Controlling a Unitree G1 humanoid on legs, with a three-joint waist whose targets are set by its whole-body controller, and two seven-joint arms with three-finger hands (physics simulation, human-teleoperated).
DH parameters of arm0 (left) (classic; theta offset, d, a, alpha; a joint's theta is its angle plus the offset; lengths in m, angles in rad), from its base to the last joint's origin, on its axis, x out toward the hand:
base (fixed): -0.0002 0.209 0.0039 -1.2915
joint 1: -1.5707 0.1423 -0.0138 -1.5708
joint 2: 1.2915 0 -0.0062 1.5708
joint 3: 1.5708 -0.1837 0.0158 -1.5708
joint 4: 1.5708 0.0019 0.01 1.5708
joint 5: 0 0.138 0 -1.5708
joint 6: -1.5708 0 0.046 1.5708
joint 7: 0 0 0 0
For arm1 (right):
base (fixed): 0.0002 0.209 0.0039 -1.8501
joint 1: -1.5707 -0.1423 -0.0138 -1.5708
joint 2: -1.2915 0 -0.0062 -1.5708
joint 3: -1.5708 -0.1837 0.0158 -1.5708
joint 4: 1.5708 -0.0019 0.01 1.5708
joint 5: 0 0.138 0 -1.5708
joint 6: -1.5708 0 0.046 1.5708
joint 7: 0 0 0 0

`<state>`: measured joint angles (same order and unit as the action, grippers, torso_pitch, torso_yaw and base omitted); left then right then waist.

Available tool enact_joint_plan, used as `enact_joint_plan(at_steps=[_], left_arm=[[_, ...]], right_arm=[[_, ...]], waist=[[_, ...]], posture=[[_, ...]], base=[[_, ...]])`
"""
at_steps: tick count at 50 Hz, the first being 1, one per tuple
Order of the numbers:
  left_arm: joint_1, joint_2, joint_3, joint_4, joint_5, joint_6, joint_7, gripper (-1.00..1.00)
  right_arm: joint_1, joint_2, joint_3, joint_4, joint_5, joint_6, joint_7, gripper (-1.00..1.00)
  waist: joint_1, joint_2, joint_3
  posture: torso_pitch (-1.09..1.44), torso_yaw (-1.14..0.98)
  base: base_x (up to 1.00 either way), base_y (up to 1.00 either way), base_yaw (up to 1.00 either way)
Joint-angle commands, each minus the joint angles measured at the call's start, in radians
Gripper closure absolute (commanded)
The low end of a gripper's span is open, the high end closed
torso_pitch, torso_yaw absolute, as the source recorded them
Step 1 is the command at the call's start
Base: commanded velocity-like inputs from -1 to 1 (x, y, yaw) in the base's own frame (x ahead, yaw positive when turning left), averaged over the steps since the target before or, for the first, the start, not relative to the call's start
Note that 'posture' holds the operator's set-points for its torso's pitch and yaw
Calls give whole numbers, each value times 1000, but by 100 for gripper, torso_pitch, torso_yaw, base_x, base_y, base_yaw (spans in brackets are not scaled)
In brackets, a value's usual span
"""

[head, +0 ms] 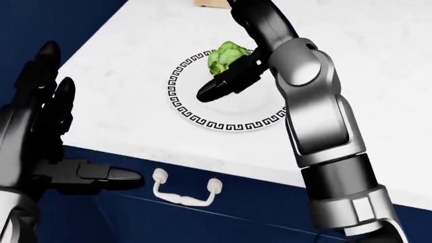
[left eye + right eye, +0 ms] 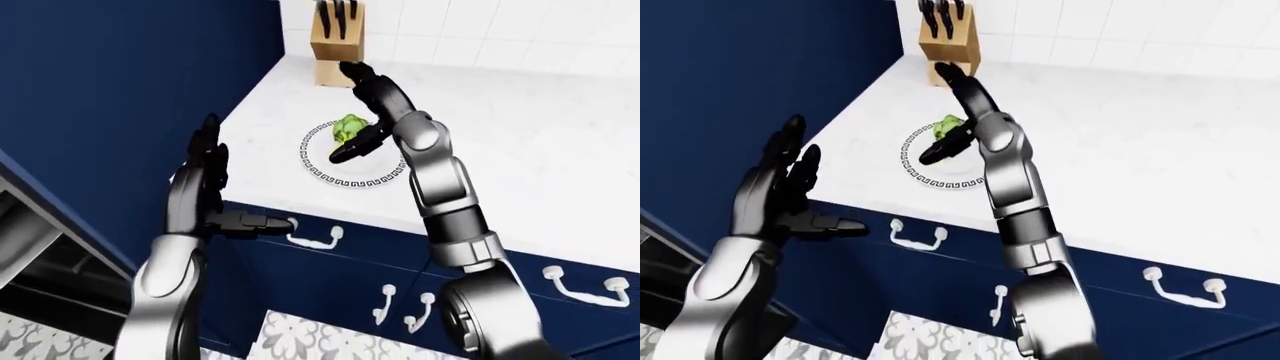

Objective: Place the broccoli on the top rack of the oven.

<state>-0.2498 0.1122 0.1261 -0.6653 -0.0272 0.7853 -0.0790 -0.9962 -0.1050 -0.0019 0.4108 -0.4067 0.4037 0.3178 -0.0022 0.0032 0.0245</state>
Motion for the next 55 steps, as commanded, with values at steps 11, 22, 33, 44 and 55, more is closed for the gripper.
enact_joint_plan(at_steps=[11, 22, 33, 44, 55], left_arm=[[-22, 7, 6, -38, 0, -24, -2, -100], [-19, 7, 6, -35, 4, -29, -4, -100], [-17, 8, 10, -48, 1, -19, -7, -100], [-16, 12, 18, -43, -4, -24, -9, -100], [-13, 9, 12, -45, 0, -24, -7, -100]], right_arm=[[-109, -65, -24, 144, -12, -138, -75, -46], [-115, -66, -23, 242, -29, -203, -106, -50], [-135, -50, -17, 330, -30, -245, -134, -36], [-129, -33, -11, 382, -33, -277, -146, -8], [-136, -44, -21, 313, -24, -252, -149, 56]], waist=[[9, -5, -28], [11, -5, -38], [10, -1, -46], [10, -2, -40], [7, -1, -30]], posture=[[0, 0], [0, 0], [0, 0], [0, 0], [0, 0]], base=[[0, 0, 0], [0, 0, 0], [0, 0, 0], [0, 0, 0], [0, 0, 0]])
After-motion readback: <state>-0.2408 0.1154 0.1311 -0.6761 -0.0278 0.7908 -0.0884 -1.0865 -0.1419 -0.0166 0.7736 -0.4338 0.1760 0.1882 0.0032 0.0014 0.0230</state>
